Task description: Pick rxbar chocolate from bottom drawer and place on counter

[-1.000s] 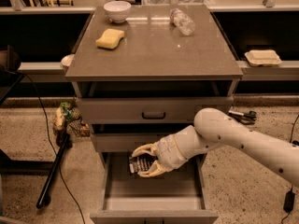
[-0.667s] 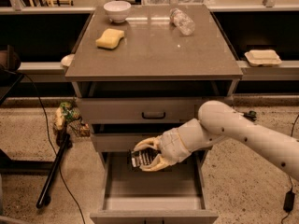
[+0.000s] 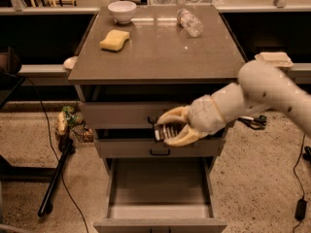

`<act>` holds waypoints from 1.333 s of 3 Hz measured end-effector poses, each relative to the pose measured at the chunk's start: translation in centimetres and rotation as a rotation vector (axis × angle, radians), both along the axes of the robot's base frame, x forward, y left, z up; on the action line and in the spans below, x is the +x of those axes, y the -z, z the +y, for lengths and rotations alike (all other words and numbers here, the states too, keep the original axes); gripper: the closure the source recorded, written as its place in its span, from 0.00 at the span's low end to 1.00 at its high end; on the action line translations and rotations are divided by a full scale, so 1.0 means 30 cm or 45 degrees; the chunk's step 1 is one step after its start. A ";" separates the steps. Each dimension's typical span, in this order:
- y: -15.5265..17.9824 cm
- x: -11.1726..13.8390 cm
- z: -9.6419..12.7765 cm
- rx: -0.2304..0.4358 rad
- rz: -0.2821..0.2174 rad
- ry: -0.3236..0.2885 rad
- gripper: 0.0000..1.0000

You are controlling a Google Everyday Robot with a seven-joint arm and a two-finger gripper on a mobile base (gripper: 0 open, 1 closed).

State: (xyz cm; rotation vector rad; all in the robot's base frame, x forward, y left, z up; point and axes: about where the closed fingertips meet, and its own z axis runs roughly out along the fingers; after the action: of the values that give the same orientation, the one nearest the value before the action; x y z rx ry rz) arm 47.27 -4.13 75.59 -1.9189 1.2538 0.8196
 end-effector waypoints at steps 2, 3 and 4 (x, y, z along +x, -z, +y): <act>-0.189 0.063 -0.086 -0.070 -0.063 0.090 1.00; -0.259 0.154 -0.131 -0.075 -0.103 0.176 1.00; -0.404 0.292 -0.227 -0.102 -0.193 0.364 1.00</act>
Offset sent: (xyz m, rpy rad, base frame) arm 0.0136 -0.0213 0.0443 -0.0496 -0.0364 -0.0557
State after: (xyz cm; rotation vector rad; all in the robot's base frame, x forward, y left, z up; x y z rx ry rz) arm 56.04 -10.94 87.71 -1.7715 1.4415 0.4751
